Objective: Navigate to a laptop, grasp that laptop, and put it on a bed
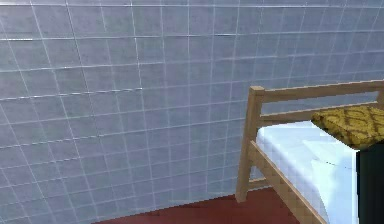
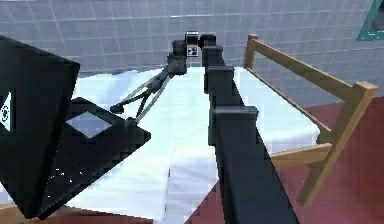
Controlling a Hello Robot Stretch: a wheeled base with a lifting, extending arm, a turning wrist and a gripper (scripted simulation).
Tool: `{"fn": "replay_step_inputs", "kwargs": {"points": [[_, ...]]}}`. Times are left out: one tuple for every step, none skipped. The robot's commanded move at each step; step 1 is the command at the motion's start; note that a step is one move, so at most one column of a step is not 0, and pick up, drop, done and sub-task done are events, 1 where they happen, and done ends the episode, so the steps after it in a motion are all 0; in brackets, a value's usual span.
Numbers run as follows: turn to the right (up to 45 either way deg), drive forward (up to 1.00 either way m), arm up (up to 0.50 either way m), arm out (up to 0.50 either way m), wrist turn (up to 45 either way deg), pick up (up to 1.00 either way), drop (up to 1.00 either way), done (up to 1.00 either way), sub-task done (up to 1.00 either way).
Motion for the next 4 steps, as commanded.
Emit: {"fn": "replay_step_inputs", "kwargs": {"points": [[0.0,0.0,0.0,0.0,39.0,0.0,0.0,0.0,0.0],[0.0,0.0,-0.02,0.0,0.0,0.0,0.0,0.0,0.0],[0.0,0.0,-0.32,0.0,0.0,0.0,0.0,0.0,0.0],[0.0,0.0,0.0,0.0,0.0,0.0,1.0,0.0,0.0]]}}
